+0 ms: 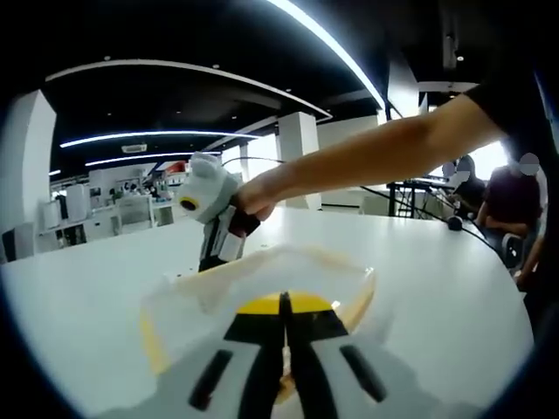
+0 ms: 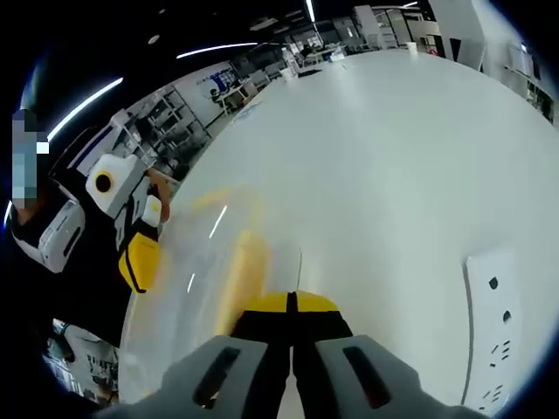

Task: Snap each plastic latch of the storage box into its locked position after aligning the lid with the box until every specified latch is closed and the lid sits flush.

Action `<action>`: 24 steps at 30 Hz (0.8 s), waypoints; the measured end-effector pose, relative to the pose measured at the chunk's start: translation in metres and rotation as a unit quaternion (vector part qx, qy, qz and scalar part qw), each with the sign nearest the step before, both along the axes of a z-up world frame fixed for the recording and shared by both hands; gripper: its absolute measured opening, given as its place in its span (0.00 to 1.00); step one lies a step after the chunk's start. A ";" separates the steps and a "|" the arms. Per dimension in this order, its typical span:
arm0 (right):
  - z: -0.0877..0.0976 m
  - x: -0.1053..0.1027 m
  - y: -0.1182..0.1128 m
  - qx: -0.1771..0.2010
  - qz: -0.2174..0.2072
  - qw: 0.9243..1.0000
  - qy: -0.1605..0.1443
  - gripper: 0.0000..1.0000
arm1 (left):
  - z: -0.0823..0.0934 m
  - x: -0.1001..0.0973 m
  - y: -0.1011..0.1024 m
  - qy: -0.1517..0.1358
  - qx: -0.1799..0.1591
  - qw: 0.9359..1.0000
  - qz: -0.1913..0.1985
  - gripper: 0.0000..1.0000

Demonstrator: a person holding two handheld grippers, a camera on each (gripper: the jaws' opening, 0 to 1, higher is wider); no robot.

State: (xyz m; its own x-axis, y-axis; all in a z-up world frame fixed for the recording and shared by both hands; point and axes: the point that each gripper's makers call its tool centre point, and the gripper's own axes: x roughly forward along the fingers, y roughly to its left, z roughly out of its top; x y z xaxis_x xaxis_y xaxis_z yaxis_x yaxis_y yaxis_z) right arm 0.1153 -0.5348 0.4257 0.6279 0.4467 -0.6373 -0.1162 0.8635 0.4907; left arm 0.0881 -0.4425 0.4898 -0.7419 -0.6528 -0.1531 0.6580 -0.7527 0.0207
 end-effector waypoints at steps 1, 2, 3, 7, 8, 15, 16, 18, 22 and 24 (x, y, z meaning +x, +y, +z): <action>0.000 0.000 -0.007 0.001 -0.004 1.000 -0.003 0.00 | 0.000 -0.001 -0.001 -0.001 0.001 1.000 0.000 0.00; -0.006 0.000 -0.008 -0.049 -0.009 0.999 -0.010 0.00 | 0.000 0.000 -0.002 -0.002 0.001 1.000 0.001 0.00; -0.005 -0.001 -0.006 -0.044 -0.012 0.999 -0.011 0.00 | 0.000 -0.001 -0.002 -0.004 0.003 1.000 0.001 0.00; -0.002 0.001 -0.006 -0.056 -0.009 0.998 -0.026 0.00 | 0.001 -0.004 -0.003 0.019 0.003 1.000 -0.003 0.00; -0.002 0.001 -0.007 -0.059 -0.009 0.998 -0.033 0.00 | 0.001 -0.002 -0.003 0.020 -0.002 1.000 -0.002 0.00; 0.003 0.003 -0.033 -0.208 -0.014 0.975 -0.081 0.01 | 0.008 0.013 -0.018 0.024 -0.024 0.998 0.050 0.03; 0.003 0.004 -0.034 -0.226 -0.027 0.970 -0.083 0.01 | 0.018 0.018 -0.021 0.042 -0.041 0.996 0.061 0.07; 0.006 0.004 -0.044 -0.247 -0.054 0.963 -0.087 0.03 | 0.027 0.029 -0.025 0.046 -0.060 0.994 0.081 0.10; 0.016 0.000 -0.055 -0.296 -0.106 0.944 -0.101 0.17 | 0.036 0.040 -0.024 0.051 -0.075 0.992 0.091 0.13; 0.027 -0.002 -0.059 -0.320 -0.133 0.931 -0.117 0.20 | 0.039 0.048 -0.024 0.053 -0.083 0.990 0.105 0.16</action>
